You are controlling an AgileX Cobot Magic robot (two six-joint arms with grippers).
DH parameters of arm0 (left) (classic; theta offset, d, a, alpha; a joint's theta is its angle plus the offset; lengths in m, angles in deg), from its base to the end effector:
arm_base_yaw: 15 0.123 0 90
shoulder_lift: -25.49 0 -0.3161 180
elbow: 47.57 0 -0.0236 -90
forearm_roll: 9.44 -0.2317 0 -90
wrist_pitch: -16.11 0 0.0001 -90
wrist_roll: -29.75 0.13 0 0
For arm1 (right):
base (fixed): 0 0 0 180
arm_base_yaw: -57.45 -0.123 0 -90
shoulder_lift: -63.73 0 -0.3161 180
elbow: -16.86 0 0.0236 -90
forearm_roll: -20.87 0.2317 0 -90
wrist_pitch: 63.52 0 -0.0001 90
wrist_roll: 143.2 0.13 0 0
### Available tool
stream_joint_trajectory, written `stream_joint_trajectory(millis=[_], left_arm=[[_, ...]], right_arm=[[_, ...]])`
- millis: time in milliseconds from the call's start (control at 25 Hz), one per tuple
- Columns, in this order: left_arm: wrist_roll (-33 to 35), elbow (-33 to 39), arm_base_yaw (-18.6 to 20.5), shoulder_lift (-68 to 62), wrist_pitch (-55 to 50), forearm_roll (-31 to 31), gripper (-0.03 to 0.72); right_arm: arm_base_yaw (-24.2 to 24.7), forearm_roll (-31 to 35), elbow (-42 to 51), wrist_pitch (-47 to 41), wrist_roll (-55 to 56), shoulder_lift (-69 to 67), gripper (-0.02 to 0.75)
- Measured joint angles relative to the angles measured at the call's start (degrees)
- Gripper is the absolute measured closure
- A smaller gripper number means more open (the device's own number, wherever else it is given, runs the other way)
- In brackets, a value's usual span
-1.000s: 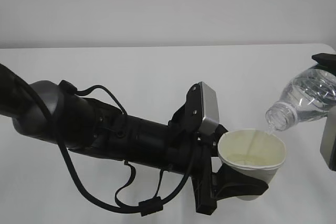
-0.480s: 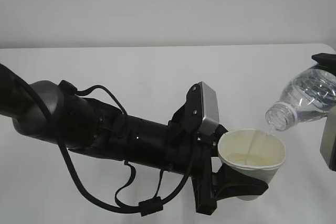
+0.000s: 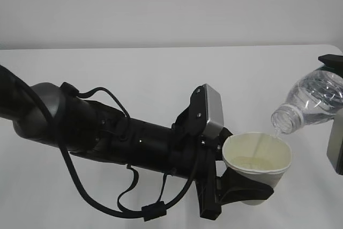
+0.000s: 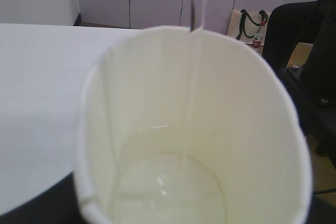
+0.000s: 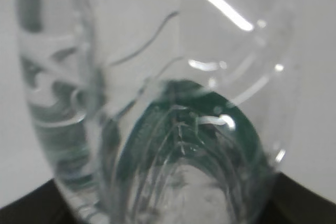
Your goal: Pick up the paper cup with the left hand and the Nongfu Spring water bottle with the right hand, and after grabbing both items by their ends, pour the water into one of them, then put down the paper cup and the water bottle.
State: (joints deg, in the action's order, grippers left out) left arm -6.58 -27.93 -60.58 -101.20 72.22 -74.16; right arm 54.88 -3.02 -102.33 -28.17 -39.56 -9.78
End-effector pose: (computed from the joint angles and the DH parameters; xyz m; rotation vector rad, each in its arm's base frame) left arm 0.2212 -0.3650 0.1619 1.4581 1.4138 -1.1975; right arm 0.2148 0.0401 0.2561 -1.5301 1.0731 -0.9600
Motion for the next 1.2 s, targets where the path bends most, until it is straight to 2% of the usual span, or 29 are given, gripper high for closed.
stream_joint_trajectory(millis=[1200], left_arm=[[-0.10, 0.00, 0.00, 0.00, 0.00, 0.00, 0.258]], right_arm=[[0.00, 0.00, 0.00, 0.45, -1.07, 0.08, 0.270]])
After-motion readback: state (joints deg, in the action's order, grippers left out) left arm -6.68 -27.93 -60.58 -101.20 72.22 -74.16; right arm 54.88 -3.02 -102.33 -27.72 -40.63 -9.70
